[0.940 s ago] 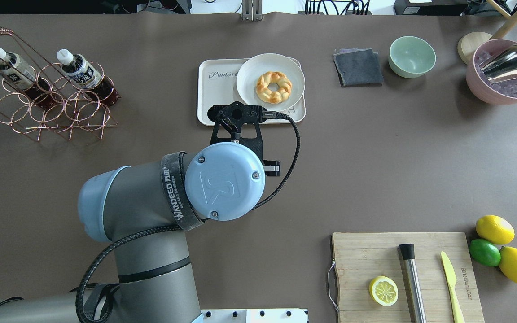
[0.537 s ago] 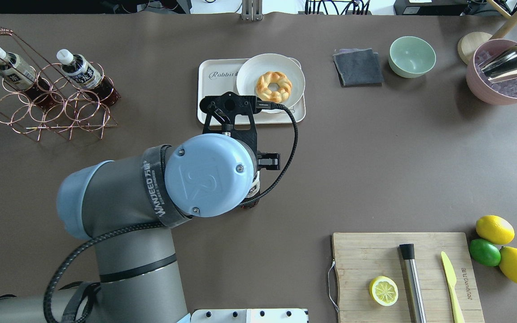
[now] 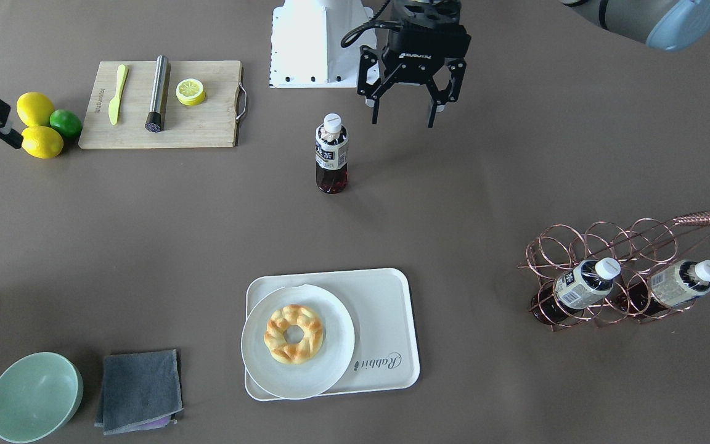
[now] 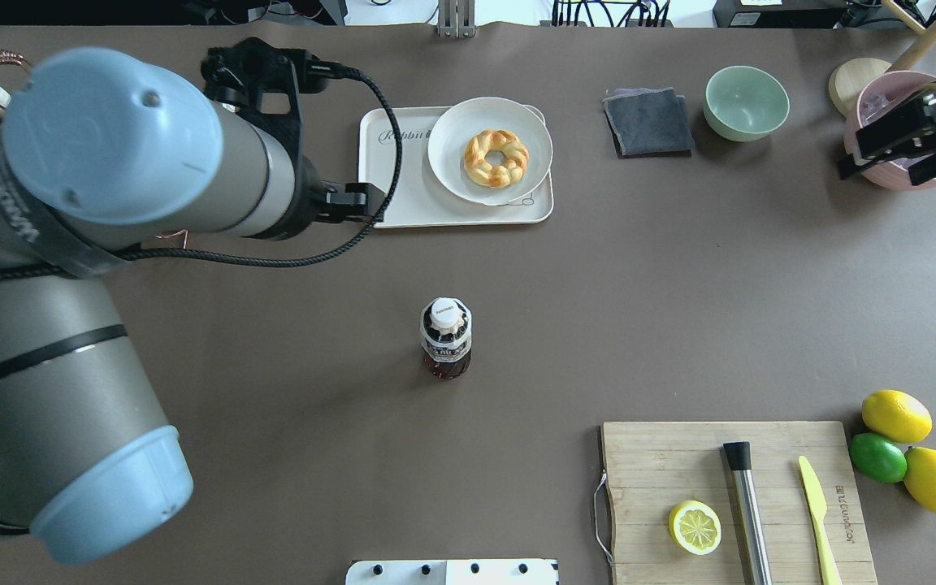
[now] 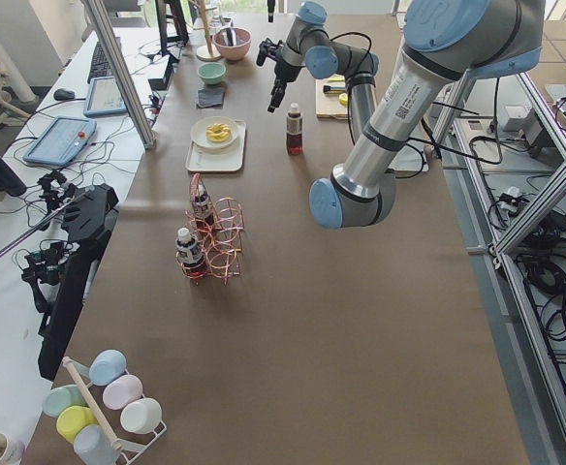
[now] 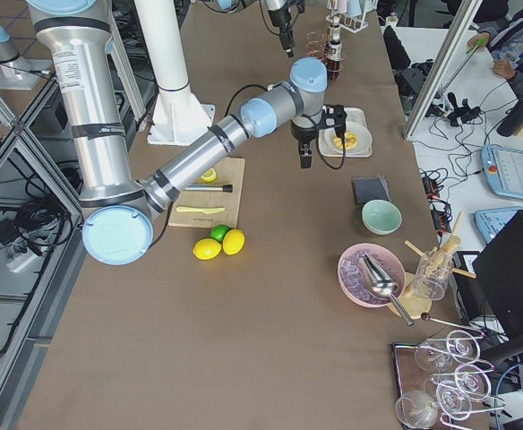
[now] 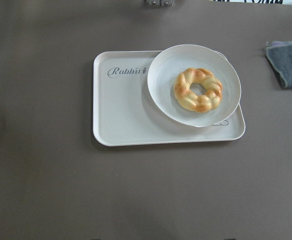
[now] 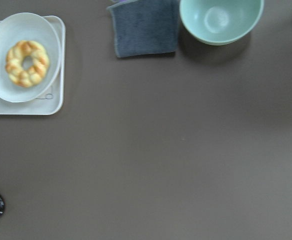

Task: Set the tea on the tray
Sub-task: 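Withdraw the left arm toward the rack while the right arm reaches toward the bottle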

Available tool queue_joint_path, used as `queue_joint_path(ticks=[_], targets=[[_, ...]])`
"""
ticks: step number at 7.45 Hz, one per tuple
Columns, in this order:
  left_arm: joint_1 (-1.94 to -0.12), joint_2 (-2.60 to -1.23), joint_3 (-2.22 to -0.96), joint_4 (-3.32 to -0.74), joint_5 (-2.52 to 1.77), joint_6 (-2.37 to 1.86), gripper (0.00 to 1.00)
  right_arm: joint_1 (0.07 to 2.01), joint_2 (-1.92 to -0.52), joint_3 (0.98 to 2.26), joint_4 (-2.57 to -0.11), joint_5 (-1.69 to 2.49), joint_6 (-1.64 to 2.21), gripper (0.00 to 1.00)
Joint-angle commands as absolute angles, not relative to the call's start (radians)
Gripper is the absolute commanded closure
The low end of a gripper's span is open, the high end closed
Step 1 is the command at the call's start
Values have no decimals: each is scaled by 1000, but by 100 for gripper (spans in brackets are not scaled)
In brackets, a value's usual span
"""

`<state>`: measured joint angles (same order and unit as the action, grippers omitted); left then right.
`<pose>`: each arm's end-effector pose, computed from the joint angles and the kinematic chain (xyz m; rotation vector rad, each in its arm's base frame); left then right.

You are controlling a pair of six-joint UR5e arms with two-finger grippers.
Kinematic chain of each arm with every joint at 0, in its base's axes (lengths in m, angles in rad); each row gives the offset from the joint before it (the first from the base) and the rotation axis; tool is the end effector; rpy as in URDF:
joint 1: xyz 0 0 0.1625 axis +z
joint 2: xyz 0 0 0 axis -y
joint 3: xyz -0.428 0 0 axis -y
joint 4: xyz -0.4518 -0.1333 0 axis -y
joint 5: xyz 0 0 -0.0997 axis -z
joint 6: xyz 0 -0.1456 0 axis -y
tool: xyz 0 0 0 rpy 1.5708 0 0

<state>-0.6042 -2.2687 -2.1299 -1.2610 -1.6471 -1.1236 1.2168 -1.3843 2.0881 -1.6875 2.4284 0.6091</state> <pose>0.4166 -0.4361 0.0645 0.4143 0.8547 -0.1089 -0.1722 -0.5329 0.3148 0.1019 -0.9895 -0.0179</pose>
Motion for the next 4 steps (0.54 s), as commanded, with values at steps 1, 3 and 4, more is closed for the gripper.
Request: queue_joint_path(ticks=[1, 3, 4], targets=[[-777, -2105, -2164, -1346, -1796, -927, 13, 906, -1086, 2131, -1698, 2236, 1146, 2], [-898, -1950, -2119, -1526, -1926, -812, 12, 731, -914, 2093, -1812, 2103, 1264, 2], [-914, -1909, -2096, -1595, -1939, -778, 12, 680, -753, 1983, -1895, 2076, 1335, 3]])
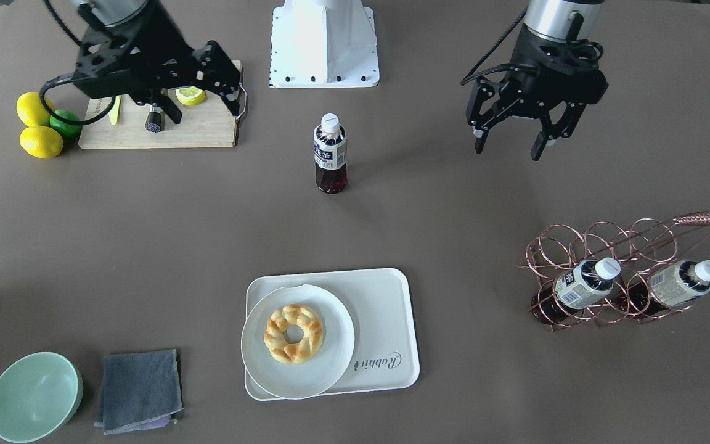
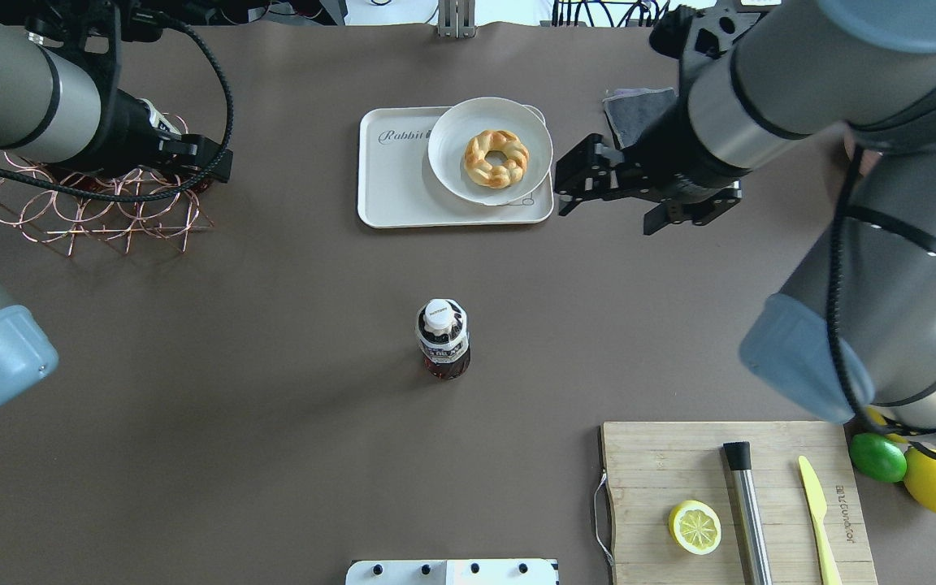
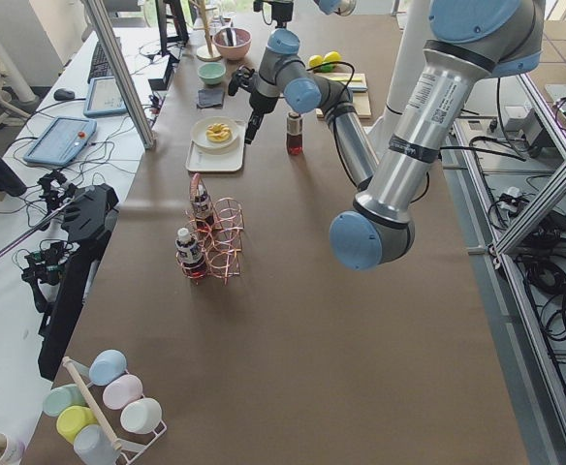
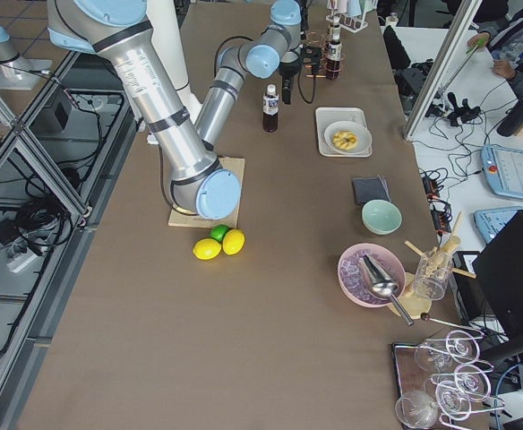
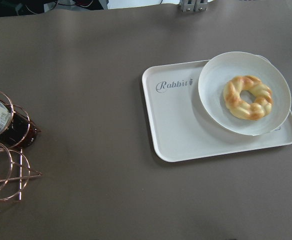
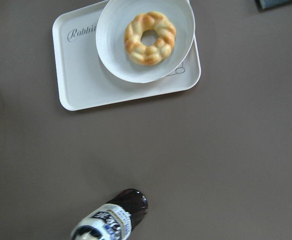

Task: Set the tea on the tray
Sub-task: 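Withdraw the left arm toward the rack while the right arm reaches toward the bottle, then lower the right gripper over the bottle cap and grasp the bottle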

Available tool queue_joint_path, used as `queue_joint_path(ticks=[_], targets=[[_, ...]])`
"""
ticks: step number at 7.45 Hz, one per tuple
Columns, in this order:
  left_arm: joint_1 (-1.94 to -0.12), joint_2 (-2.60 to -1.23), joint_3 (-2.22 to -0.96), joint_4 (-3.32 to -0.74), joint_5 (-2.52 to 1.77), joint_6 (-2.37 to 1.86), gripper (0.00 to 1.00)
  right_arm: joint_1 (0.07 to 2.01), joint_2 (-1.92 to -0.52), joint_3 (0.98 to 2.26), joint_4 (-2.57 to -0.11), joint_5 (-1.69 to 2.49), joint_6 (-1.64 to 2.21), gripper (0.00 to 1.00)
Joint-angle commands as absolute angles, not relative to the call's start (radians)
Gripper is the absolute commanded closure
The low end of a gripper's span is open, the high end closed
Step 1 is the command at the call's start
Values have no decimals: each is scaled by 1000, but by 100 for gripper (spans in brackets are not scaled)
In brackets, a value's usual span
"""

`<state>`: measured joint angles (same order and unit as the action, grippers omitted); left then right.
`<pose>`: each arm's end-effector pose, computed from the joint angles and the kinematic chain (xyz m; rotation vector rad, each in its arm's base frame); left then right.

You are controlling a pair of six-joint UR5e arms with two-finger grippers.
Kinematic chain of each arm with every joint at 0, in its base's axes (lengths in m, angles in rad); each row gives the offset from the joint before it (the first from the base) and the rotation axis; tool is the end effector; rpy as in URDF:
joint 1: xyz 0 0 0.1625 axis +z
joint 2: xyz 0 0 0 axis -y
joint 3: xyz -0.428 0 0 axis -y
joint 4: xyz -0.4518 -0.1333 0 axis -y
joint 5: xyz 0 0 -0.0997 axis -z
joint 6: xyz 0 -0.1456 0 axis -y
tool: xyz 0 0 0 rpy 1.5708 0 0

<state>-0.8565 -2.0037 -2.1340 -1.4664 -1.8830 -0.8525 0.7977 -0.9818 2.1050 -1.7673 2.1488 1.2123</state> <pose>0.3232 -0.5080 0.1812 0.4207 0.8296 0.0111 -0.3740 -0.4603 0.1046 0.0431 -1.0438 0.1309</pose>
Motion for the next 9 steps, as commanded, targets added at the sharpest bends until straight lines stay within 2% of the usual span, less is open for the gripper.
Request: queue_joint_path(ticks=[1, 3, 7, 9], targets=[[-914, -1895, -2080, -1630, -1939, -775, 12, 610, -718, 1941, -1931, 2003, 1341, 6], [-914, -1894, -2077, -1652, -1939, -775, 10, 523, -703, 1851, -1927, 1945, 1339, 9], [-911, -1898, -2085, -1651, -1939, -785, 7, 485, -693, 1832, -1925, 1925, 1344, 14], [-911, -1896, -2088, -1652, -1939, -787, 6, 479, -693, 1829, -1925, 1916, 1344, 33]])
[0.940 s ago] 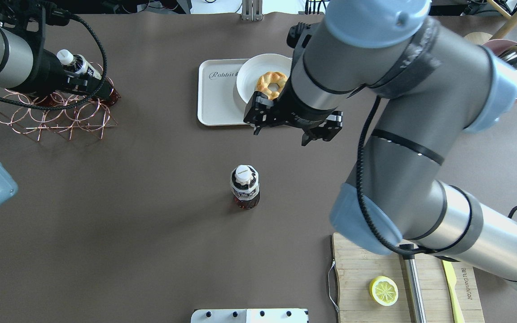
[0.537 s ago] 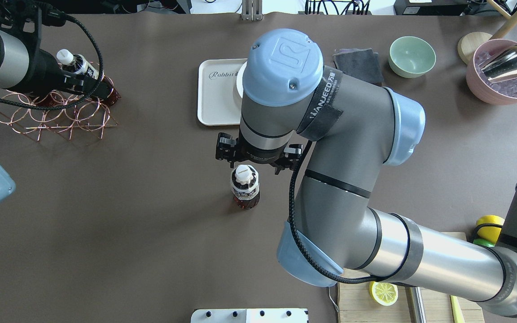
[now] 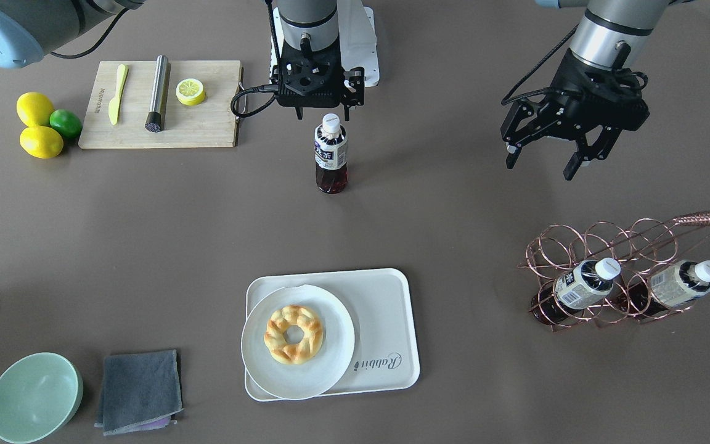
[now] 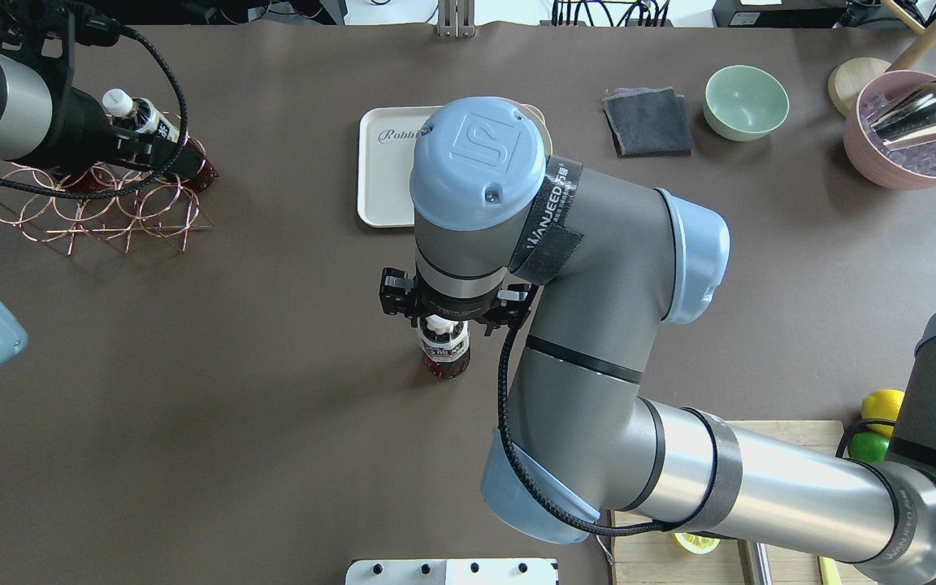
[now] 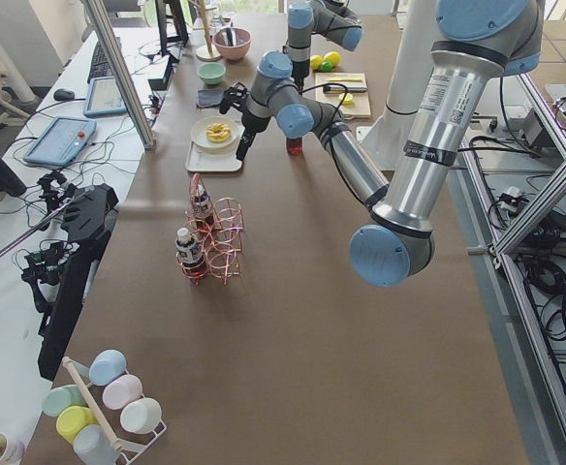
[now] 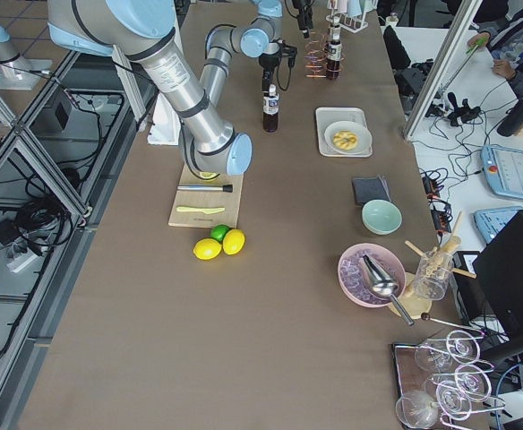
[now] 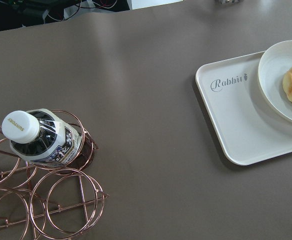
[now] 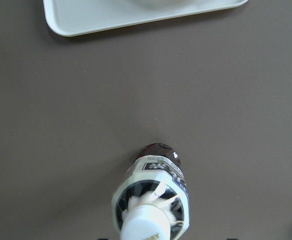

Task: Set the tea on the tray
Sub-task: 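Lower the right gripper over the bottle cap and grasp the bottle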

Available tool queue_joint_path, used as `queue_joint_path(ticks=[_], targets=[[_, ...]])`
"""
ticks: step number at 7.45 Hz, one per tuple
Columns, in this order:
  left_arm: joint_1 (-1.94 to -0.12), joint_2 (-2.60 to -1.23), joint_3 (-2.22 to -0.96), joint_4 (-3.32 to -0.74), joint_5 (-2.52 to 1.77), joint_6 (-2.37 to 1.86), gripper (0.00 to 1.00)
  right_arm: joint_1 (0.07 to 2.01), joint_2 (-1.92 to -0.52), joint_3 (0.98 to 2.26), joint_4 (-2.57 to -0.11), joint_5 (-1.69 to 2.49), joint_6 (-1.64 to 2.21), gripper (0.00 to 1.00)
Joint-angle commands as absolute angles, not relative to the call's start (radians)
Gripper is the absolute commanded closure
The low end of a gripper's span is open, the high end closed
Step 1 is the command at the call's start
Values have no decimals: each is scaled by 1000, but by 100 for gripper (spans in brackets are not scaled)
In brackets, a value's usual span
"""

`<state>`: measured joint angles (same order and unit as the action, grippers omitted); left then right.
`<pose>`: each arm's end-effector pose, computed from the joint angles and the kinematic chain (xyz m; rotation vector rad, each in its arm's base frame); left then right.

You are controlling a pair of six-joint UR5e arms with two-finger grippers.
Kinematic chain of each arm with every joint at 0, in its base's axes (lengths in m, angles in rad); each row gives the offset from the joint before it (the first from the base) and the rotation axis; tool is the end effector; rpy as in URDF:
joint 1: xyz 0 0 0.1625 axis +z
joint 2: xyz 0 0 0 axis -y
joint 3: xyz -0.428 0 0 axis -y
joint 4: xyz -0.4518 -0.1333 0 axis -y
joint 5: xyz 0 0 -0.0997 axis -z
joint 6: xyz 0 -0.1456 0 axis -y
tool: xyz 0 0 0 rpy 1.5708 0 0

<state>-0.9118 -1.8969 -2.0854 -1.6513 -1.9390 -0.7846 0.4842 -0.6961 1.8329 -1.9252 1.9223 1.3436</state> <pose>0.3077 -0.5294 0.2341 0.4571 0.8570 0.0540 -0.5680 -0.3927 0.0537 -0.0428 -0.8415 0.1041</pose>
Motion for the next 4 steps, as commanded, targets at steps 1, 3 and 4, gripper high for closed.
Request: queue_joint_path(ticks=[1, 3, 4], targets=[[-911, -1894, -2089, -1652, -1939, -787, 6, 479, -675, 1813, -1924, 1908, 1342, 34], [-911, -1891, -2089, -1652, -1939, -788, 6, 479, -664, 1787, -1921, 1893, 1335, 34], [-911, -1887, -2089, -1657, -1939, -790, 6, 479, -664, 1787, -1914, 1887, 1332, 36]])
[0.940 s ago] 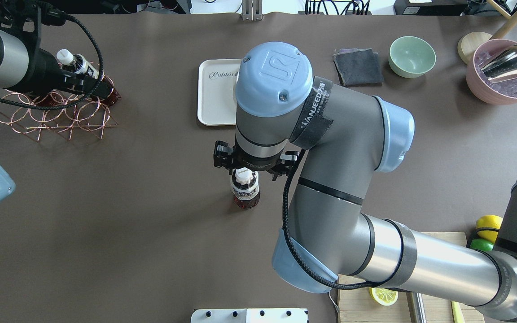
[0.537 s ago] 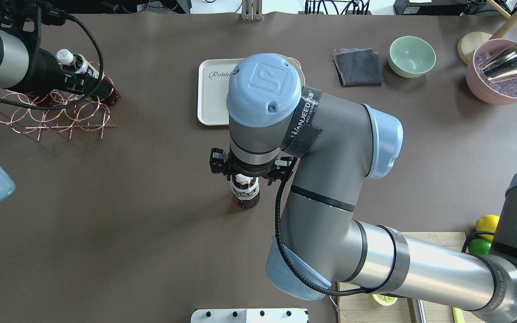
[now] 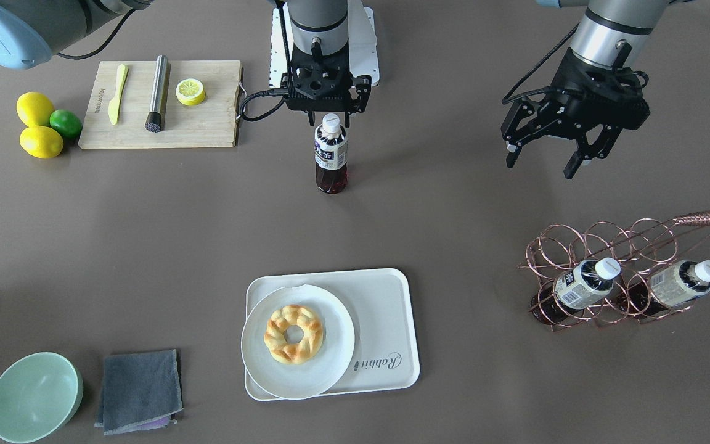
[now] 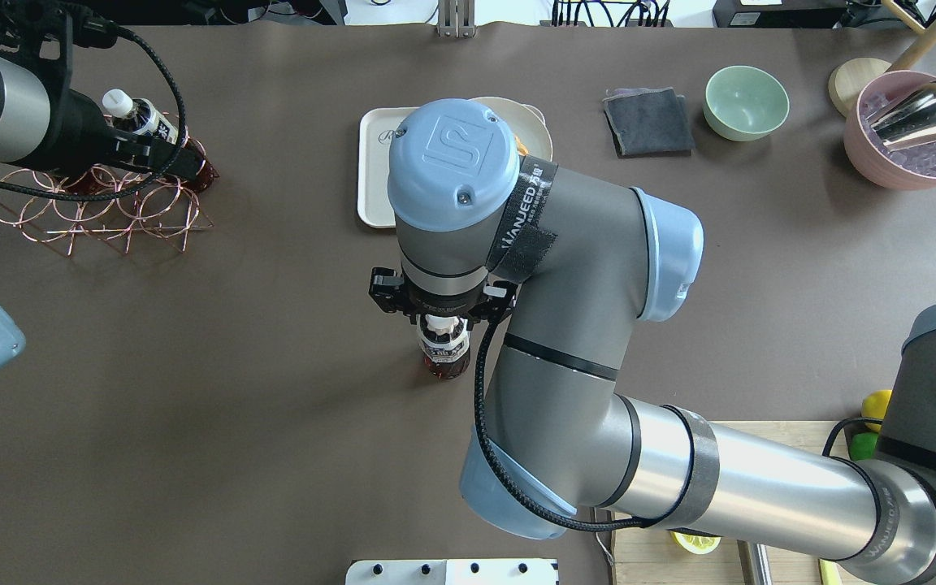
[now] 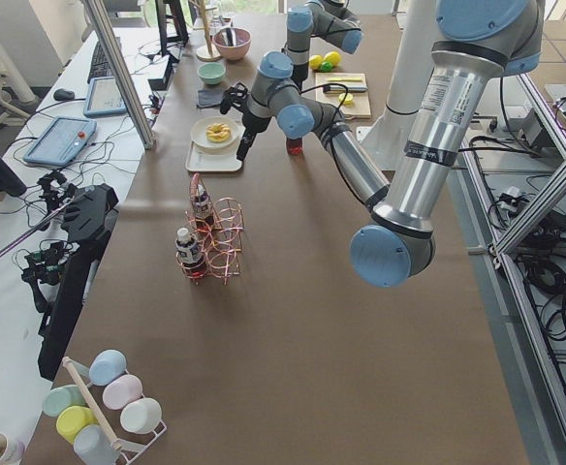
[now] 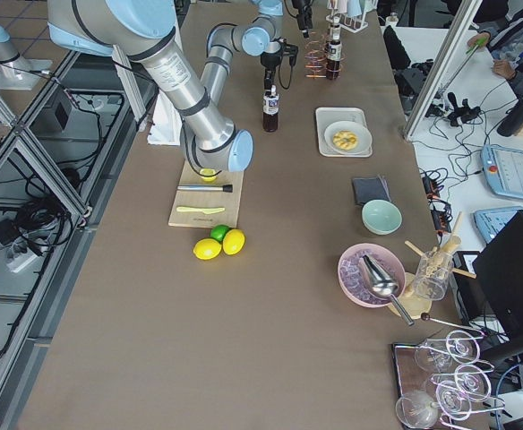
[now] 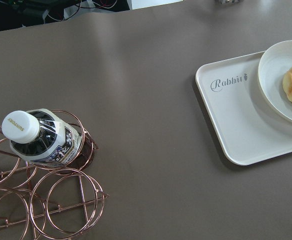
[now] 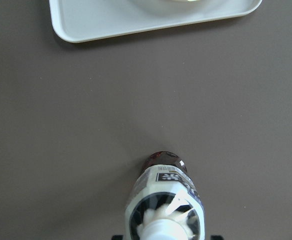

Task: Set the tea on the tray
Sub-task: 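Lower the right gripper over the bottle cap and grasp the bottle, then lift the bottle with the right gripper and carry it over the tray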

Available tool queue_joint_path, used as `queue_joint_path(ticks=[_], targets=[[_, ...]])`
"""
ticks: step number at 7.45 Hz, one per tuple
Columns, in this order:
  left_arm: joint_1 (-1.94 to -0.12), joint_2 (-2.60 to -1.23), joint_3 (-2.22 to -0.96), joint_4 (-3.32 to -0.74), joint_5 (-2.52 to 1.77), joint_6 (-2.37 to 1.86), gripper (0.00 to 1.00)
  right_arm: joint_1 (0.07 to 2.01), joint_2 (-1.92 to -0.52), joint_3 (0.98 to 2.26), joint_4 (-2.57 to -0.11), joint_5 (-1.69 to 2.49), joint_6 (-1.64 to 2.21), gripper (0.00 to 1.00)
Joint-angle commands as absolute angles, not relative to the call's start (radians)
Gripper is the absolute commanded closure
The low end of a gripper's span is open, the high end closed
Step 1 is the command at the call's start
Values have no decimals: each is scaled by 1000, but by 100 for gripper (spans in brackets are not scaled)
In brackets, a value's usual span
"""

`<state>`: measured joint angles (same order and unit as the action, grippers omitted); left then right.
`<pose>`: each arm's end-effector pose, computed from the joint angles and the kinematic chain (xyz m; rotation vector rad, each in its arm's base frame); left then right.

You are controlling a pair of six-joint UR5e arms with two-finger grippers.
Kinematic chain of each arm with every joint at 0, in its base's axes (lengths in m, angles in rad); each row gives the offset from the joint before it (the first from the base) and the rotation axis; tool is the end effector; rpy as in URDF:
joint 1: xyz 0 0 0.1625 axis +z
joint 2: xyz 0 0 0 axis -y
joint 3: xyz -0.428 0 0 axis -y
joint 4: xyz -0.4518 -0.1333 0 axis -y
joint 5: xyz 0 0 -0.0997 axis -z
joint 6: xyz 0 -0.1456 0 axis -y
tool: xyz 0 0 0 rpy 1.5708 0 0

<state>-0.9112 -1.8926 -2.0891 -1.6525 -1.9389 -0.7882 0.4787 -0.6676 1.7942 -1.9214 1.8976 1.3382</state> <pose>0.3070 -0.5280 0.2347 0.4558 0.8583 0.0513 -0.5797 -0.3984 0.0481 -0.0230 -0.8286 0.1051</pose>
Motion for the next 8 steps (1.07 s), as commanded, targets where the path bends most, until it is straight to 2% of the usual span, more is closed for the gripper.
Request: queue_joint_path(ticks=[1, 3, 4, 6, 8], targets=[[-911, -1884, -2086, -1661, -1937, -790, 6, 479, -663, 1787, -1914, 1887, 1331, 44], [-911, -1882, -2085, -1667, -1937, -790, 6, 480, -663, 1787, -1914, 1887, 1330, 94], [-911, -1882, -2085, -1667, -1937, -790, 5, 483, -655, 1784, -1914, 1882, 1327, 100], [-914, -1881, -2091, -1666, -1956, -788, 5, 503, -647, 1782, -1916, 1881, 1313, 100], [-1003, -1830, -2109, -1666, -2060, -770, 6, 546, -609, 1764, -1919, 1882, 1295, 100]])
